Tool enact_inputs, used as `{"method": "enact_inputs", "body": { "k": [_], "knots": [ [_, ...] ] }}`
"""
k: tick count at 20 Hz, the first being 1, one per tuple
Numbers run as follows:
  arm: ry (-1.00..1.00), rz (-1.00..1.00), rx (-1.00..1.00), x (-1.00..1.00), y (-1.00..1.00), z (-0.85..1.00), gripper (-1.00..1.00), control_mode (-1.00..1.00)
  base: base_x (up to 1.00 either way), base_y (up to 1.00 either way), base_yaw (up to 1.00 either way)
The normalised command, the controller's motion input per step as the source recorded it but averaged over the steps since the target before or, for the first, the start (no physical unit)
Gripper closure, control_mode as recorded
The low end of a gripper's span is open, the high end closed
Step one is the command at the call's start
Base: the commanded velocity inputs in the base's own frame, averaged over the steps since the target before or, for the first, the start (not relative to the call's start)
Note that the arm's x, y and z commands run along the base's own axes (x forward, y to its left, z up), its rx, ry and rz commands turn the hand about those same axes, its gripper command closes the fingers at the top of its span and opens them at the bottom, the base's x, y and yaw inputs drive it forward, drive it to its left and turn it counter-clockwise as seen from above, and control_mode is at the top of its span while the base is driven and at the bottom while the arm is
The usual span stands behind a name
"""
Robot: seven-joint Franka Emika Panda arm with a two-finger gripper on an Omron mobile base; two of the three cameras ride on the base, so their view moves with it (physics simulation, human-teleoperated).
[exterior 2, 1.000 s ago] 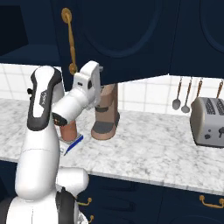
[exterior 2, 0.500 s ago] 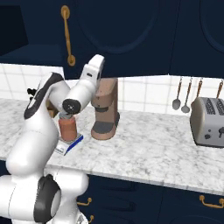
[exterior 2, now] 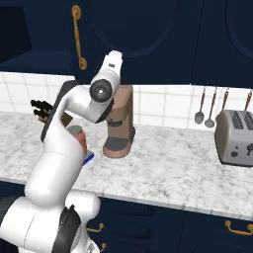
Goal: Pick the honey bottle and place it on the digital scale for weighing, and close the cabinet.
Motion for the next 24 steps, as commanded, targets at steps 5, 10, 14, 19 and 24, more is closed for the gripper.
{"method": "enact_inputs", "body": {
  "k": [5, 10, 14, 19, 24],
  "knots": [
    [-0.11, 0.18, 0.0, 0.96, 0.22, -0.24, -1.0, -1.0, 0.0, 0.0, 0.0],
    [-0.35, 0.19, 0.0, 0.92, 0.19, -0.68, -1.0, -1.0, 0.0, 0.0, 0.0],
    [-0.25, 0.13, 0.0, 0.78, 0.17, -0.64, -1.0, -1.0, 0.0, 0.0, 0.0],
    [0.0, 0.0, 0.0, -0.31, 0.07, 0.0, -1.0, -1.0, 0.0, 0.0, 0.0],
    [0.0, 0.0, -0.01, -0.89, 0.0, 0.41, -1.0, -1.0, 0.0, 0.0, 0.0]
  ]
}}
